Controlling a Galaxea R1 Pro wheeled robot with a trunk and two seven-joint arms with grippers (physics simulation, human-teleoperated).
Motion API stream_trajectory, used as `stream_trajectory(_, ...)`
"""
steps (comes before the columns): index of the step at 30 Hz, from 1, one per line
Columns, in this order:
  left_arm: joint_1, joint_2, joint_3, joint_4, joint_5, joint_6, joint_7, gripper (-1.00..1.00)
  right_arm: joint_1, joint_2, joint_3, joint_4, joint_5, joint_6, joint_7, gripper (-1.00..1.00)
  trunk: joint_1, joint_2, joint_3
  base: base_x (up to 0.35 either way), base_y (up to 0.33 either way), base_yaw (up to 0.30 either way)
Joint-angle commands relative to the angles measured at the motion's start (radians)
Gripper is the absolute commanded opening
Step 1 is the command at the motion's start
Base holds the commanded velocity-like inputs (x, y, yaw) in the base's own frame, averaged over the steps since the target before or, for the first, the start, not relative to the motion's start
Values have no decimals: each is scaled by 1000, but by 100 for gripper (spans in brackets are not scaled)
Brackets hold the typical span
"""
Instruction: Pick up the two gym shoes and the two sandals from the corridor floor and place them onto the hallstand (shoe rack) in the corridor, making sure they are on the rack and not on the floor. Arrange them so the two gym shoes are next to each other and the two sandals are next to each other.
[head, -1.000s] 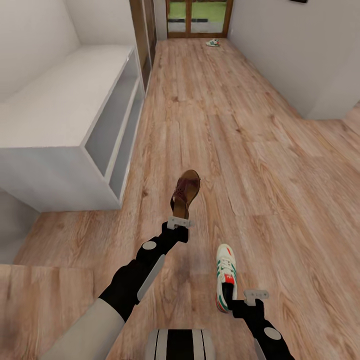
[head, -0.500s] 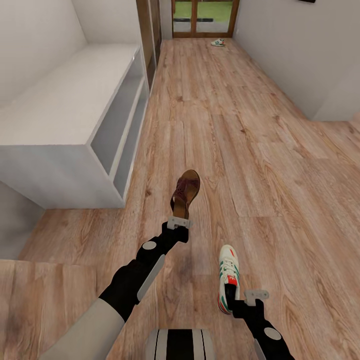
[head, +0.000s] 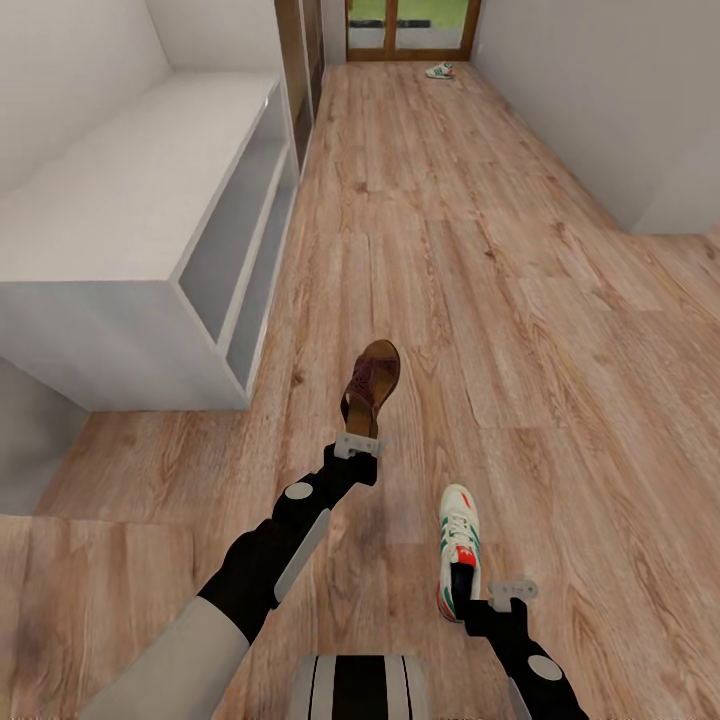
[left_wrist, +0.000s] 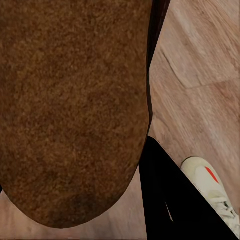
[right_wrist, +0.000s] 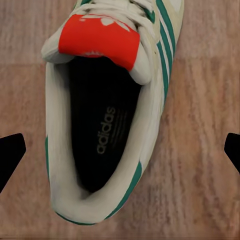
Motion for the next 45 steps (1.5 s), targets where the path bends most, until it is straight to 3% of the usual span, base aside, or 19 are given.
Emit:
stream_trajectory(1, -1, 0, -1, -1, 5, 6, 0, -100, 0, 0, -1, -2, -1, 6, 0, 100, 0, -1, -6, 0, 0, 100)
stream_trajectory(22, -1, 0, -1, -1, 5, 5, 0, -100, 0, 0, -2, -5, 0, 4, 1, 100, 1, -1, -27, 0, 0, 42)
stream_trajectory(45, 1, -1, -2, -1, 7, 3, 0, -100, -1, 0, -2, -12, 2, 7, 1, 100, 1, -1, -28, 0, 0, 1)
